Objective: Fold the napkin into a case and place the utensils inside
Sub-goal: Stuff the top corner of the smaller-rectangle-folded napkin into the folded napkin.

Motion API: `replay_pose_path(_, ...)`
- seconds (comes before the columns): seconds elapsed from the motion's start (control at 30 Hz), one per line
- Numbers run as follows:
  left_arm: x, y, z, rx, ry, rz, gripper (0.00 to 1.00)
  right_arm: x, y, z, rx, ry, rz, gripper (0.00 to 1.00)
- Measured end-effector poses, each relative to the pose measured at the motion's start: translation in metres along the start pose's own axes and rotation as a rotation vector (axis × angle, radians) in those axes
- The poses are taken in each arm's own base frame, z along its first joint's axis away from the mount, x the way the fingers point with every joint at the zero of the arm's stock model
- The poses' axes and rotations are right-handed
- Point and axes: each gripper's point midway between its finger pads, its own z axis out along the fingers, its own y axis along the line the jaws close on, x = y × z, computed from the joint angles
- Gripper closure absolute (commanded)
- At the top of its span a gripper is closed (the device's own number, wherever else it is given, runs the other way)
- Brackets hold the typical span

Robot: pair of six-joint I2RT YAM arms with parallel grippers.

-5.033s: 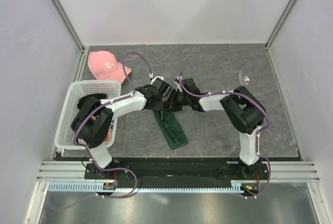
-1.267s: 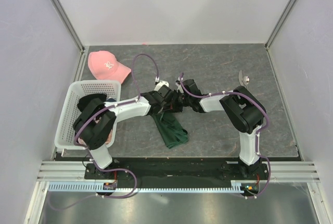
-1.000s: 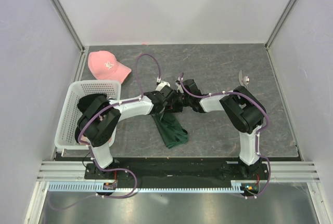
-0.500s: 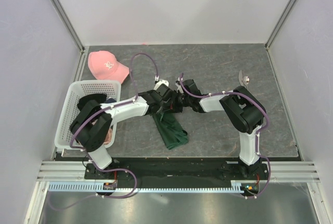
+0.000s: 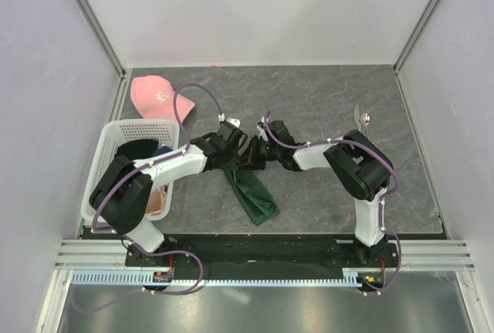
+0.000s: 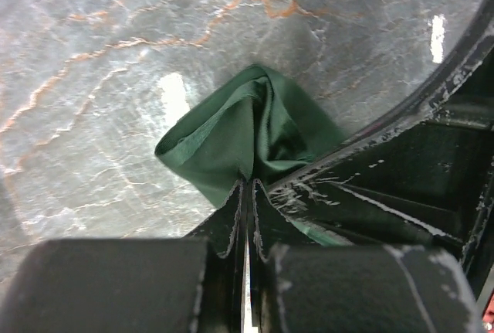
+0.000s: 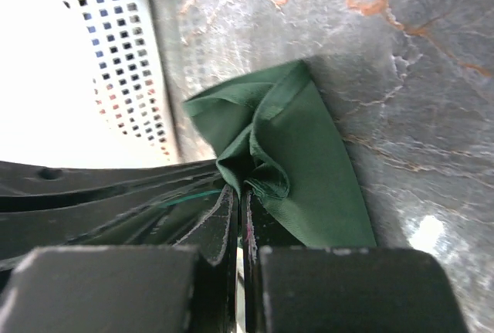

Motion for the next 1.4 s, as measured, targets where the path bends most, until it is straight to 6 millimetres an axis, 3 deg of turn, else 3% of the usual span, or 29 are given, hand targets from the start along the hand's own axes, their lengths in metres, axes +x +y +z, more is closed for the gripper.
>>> replay_pose_path(0.23,0.012,0.005,0.003,0.002,0.023,-0.023,0.98,0.001,0.008,0.004,-0.052,-0.047,0.108,1.0)
replay_pose_path(0.43,0.017,0.0,0.002,0.047,0.029,-0.06,0.98,0.004,-0.015,0.018,-0.071,-0.112,0.219,1.0)
replay_pose_path(0.7,0.008,0.003,-0.002,0.1,0.002,-0.134,0.98,0.002,-0.007,0.038,-0.071,-0.121,0.071,1.0)
replay_pose_path(0.8,0.009,0.013,-0.001,0.082,0.004,-0.156,0.98,-0.004,-0.003,0.048,-0.001,-0.114,-0.064,0.94)
replay_pose_path(0.97,0.012,0.018,0.002,0.082,0.016,-0.179,0.98,-0.002,-0.004,0.045,0.052,-0.089,-0.205,0.81)
replay_pose_path(1.23,0.024,0.022,0.005,0.075,0.038,-0.187,0.98,0.002,-0.004,0.029,0.079,-0.05,-0.296,0.6)
replay_pose_path(1.4,0.022,0.017,0.005,0.099,0.034,-0.191,0.98,0.01,-0.007,0.014,0.095,-0.015,-0.304,0.55)
